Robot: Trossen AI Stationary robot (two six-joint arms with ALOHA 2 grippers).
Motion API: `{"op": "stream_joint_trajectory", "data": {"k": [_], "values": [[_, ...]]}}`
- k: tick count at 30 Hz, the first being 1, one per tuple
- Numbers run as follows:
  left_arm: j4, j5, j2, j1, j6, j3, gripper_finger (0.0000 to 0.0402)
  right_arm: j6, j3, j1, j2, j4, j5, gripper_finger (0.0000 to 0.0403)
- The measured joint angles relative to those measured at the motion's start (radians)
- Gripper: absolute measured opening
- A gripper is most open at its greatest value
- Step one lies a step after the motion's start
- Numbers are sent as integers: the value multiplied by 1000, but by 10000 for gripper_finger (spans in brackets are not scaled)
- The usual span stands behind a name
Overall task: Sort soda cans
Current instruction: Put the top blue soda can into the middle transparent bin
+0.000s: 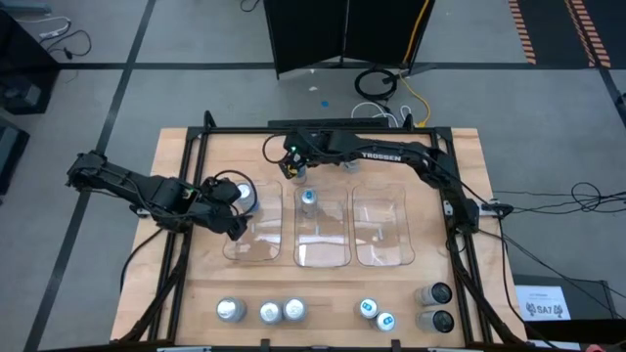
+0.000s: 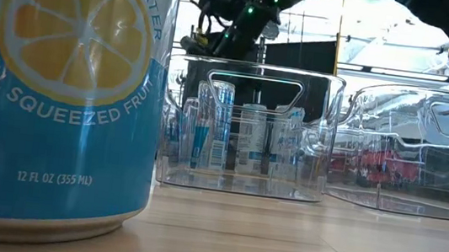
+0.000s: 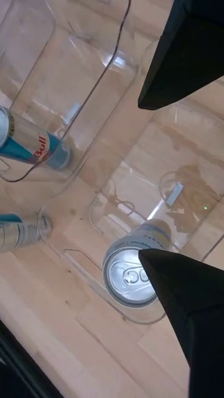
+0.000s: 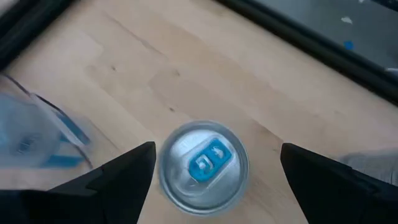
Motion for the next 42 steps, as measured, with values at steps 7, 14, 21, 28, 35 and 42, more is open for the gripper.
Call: {"op": "stream_joint_trajectory", "data": {"k": [7, 14, 21, 28, 35, 42], "values": [[-1, 0, 0, 0, 1, -1, 393, -18, 0, 6, 48, 20, -3, 338], [-1, 0, 0, 0, 1, -1, 393, -36, 0, 6, 48, 32, 31, 335], [-1, 1, 0, 0, 1, -1, 393, -37, 0, 6, 48, -4, 21, 270], [-1, 2, 0, 0, 1, -1, 393, -63, 0, 14, 40, -17, 23, 222], [-1, 2, 0, 0, 1, -1, 393, -115, -1, 62, -78, -58, 89, 222], [3, 4, 0, 0, -1, -1, 393, -74, 0, 159, -229, -275, 217, 228]]}}
